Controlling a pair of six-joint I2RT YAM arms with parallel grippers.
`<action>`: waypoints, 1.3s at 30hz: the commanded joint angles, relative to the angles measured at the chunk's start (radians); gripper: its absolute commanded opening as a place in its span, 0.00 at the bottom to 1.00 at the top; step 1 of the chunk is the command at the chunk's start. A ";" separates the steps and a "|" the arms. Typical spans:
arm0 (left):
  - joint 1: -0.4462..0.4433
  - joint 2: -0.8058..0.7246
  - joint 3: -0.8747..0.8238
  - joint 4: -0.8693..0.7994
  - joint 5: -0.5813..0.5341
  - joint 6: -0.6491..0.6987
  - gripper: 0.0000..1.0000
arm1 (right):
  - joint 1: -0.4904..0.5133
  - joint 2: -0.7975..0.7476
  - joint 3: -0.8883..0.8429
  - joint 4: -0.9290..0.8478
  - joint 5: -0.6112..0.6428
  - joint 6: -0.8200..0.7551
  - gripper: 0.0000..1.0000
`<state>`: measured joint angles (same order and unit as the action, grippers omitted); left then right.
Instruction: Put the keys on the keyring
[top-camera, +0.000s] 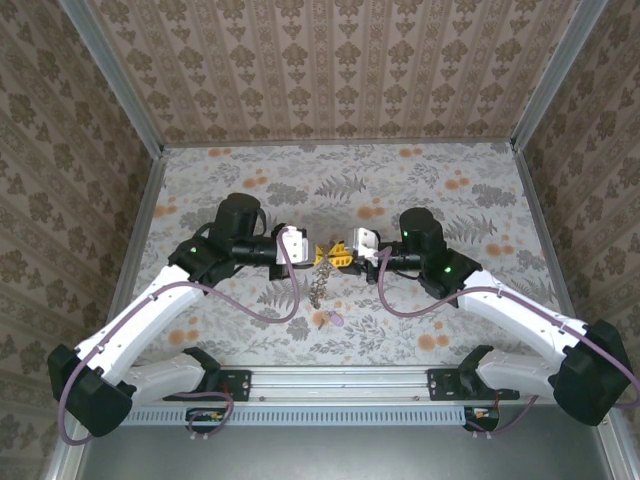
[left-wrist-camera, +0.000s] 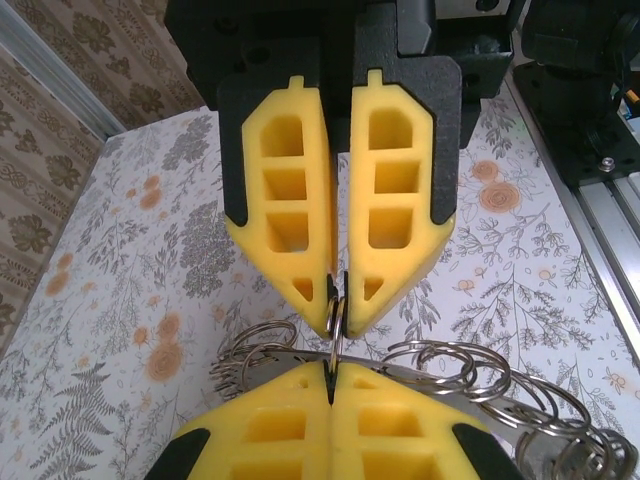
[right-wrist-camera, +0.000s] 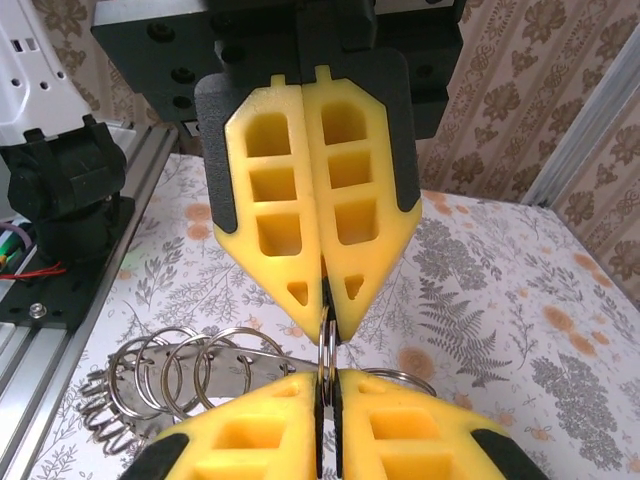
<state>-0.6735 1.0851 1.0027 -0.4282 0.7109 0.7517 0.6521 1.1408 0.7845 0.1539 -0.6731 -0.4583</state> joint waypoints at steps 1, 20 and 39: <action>-0.006 0.002 0.034 0.037 0.049 -0.024 0.00 | 0.014 0.010 0.016 0.048 0.023 0.035 0.11; 0.005 0.022 0.007 0.100 0.036 -0.151 0.20 | 0.006 -0.038 -0.097 0.321 0.057 0.145 0.00; 0.059 0.037 -0.004 0.177 0.205 -0.229 0.23 | -0.017 -0.034 -0.091 0.325 0.000 0.162 0.00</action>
<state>-0.6056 1.1137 1.0016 -0.3031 0.8520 0.5526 0.6384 1.1168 0.6785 0.4232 -0.6365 -0.3130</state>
